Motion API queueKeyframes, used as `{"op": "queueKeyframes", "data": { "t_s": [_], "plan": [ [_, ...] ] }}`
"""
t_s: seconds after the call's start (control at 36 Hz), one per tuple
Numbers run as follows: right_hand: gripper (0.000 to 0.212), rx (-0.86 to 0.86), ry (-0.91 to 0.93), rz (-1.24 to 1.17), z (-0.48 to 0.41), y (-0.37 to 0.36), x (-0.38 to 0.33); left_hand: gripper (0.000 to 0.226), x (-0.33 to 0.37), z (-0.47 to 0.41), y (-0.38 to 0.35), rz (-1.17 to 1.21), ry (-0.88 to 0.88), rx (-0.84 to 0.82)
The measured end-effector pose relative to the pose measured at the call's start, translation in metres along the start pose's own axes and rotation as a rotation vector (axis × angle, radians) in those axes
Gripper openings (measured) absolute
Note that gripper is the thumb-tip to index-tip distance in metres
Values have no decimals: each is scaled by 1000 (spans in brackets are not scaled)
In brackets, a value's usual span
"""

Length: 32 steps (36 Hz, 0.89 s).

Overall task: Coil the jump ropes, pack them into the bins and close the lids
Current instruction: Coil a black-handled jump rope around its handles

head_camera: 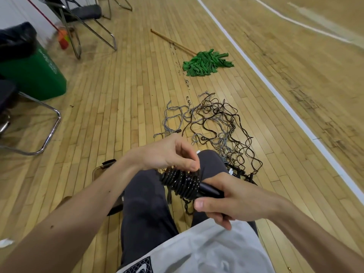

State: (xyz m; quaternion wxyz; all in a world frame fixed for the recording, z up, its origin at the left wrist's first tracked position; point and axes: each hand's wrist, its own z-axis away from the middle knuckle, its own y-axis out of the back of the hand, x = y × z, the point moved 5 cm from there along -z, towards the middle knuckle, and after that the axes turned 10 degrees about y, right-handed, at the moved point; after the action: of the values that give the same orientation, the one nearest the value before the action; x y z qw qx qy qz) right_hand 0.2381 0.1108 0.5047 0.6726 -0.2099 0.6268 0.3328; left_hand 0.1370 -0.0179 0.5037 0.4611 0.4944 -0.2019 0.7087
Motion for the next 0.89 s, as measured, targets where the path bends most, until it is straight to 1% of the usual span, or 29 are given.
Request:
{"op": "queueKeyframes", "data": {
  "t_s": [0.08, 0.17, 0.22, 0.31, 0.33, 0.39, 0.44, 0.47, 0.53, 0.56, 0.58, 0.61, 0.72, 0.81, 0.89],
  "plan": [
    [29, 20, 19, -33, 0, -2, 2, 7, -8, -1, -4, 35, 8, -2],
    [20, 45, 32, -82, -2, -2, 5, 22, -15, 0, -10, 85, 19, 18],
    [17, 73, 51, -145, -3, -1, 4, 25, -19, -1, -13, 85, 28, 41],
    [8, 124, 86, -187, -7, 3, 4, 49, -27, 2, -14, -20, 13, 64],
    [5, 146, 100, -188, -9, 5, 5, 51, -31, 3, -14, -45, 24, 61],
    [9, 203, 139, -186, -12, 10, 4, 46, -39, 6, -14, -37, 68, 72],
    [20, 259, 154, -182, -13, 14, 6, 36, -40, 7, -17, 69, 88, 79],
    [17, 287, 150, -187, -14, 16, 7, 33, -40, 6, -19, 165, 102, 70],
    [4, 335, 127, -191, -14, 20, 12, 28, -40, 5, -24, 333, 120, 48],
    [12, 359, 114, -188, -14, 22, 16, 33, -44, 3, -25, 365, 133, 46],
    [18, 378, 101, -192, -14, 24, 19, 42, -46, 2, -25, 371, 143, 43],
    [22, 403, 95, -199, -14, 26, 21, 46, -49, 2, -25, 361, 146, 47],
    [10, 518, 60, -216, -12, 40, 27, 38, -56, 2, -24, 348, 152, 87],
    [10, 556, 22, -194, -12, 48, 38, 38, -61, 2, -23, 322, 172, 143],
    [10, 610, -7, -203, -13, 49, 51, 37, -60, 1, -25, 209, 192, 180]
  ]
}}
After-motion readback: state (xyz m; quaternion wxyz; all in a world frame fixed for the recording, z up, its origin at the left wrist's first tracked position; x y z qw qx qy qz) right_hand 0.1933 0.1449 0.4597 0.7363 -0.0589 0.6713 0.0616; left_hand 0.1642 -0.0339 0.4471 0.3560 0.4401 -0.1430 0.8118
